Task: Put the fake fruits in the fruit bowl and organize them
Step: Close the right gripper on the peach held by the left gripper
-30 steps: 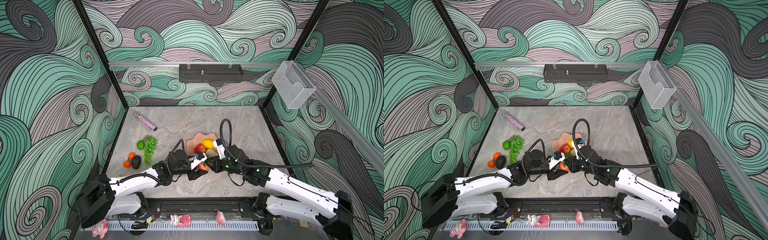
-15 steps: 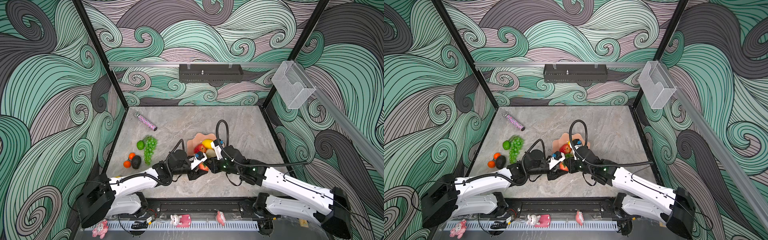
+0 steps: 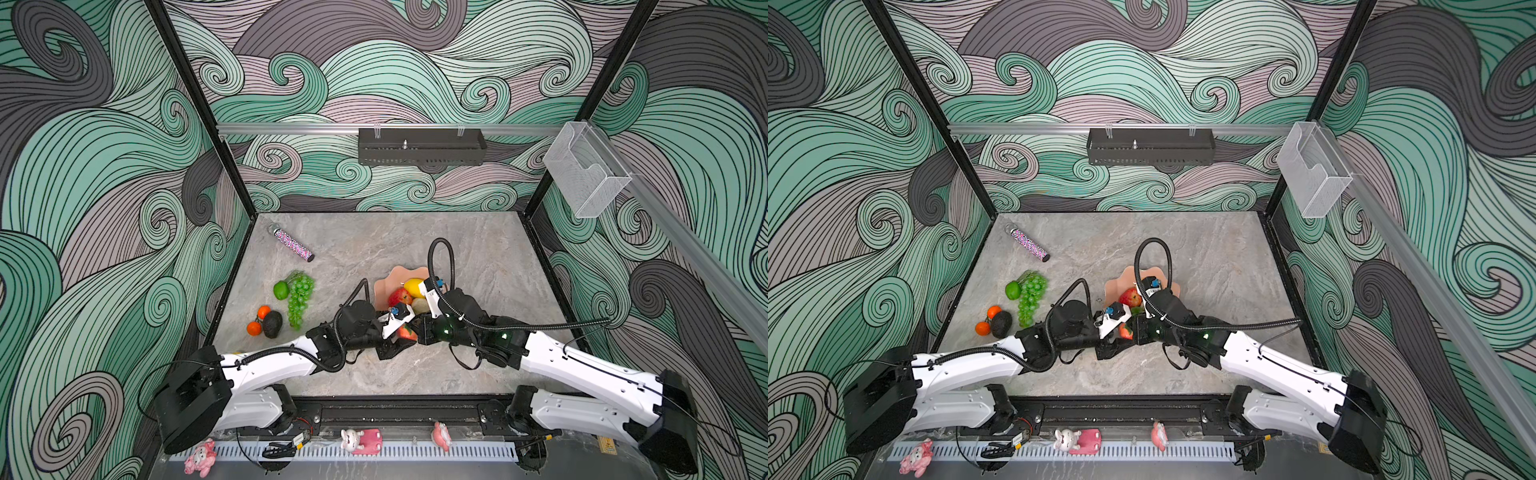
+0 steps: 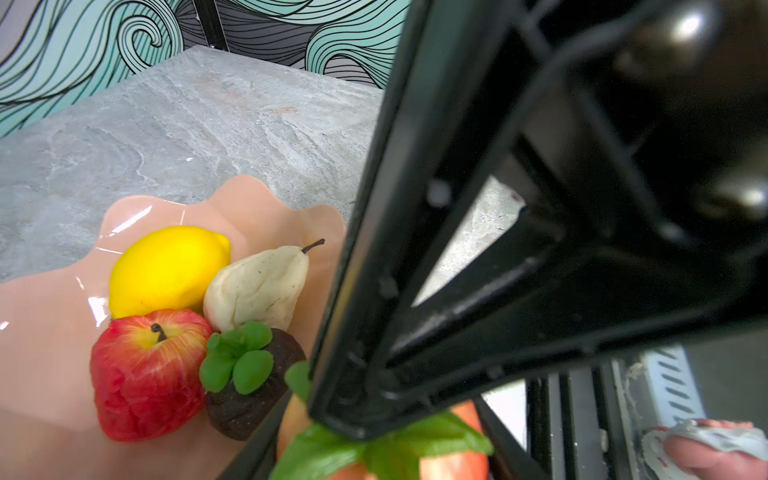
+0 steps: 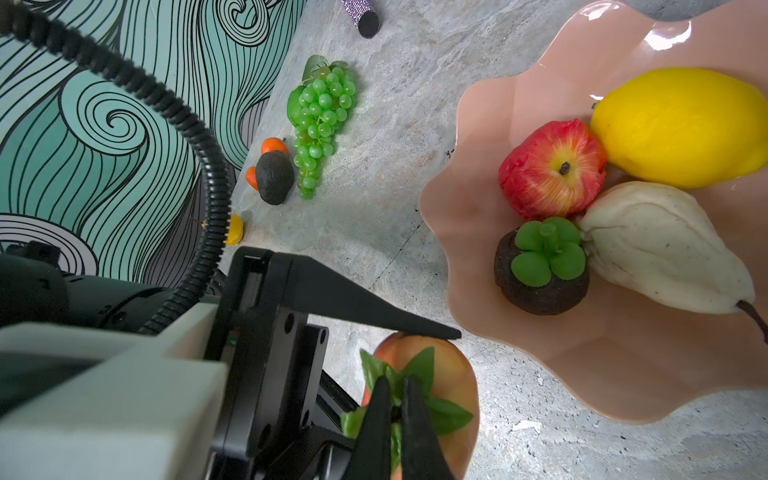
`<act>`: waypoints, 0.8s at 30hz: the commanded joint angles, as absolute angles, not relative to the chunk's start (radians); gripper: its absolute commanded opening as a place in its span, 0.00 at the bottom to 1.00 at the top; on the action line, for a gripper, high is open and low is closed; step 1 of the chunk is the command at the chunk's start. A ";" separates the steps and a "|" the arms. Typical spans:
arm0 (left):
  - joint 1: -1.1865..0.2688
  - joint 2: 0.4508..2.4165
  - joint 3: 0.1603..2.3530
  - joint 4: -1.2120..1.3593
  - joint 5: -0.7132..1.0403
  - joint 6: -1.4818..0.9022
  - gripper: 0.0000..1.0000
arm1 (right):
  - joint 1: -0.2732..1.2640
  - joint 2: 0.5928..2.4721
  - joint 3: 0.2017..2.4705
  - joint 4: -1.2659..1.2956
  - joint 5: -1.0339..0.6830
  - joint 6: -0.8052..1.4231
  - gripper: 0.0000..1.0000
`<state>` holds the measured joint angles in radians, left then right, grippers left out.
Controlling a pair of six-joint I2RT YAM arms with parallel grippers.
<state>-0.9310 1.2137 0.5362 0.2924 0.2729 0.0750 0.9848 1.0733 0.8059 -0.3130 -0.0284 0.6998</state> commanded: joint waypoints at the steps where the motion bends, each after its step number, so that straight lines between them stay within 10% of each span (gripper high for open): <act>1: -0.936 1.198 0.546 0.322 0.222 0.057 0.65 | 0.990 1.065 0.828 -0.336 -0.008 0.698 0.06; 7: -0.934 1.164 0.532 0.323 0.175 0.038 0.76 | 0.986 1.042 0.839 -0.384 0.046 0.689 0.06; 10: -0.933 1.161 0.545 0.301 0.114 -0.020 0.99 | 0.951 1.036 0.848 -0.409 0.033 0.703 0.06; 24: -0.903 1.000 0.491 0.294 -0.148 -0.080 0.98 | 0.705 1.049 0.922 -0.475 -0.043 0.572 0.06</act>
<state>-0.9218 1.0252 0.4782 0.3069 -0.0235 -0.0345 0.7372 1.0393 0.8902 -0.4503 -0.0174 0.6239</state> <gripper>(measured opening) 0.985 0.064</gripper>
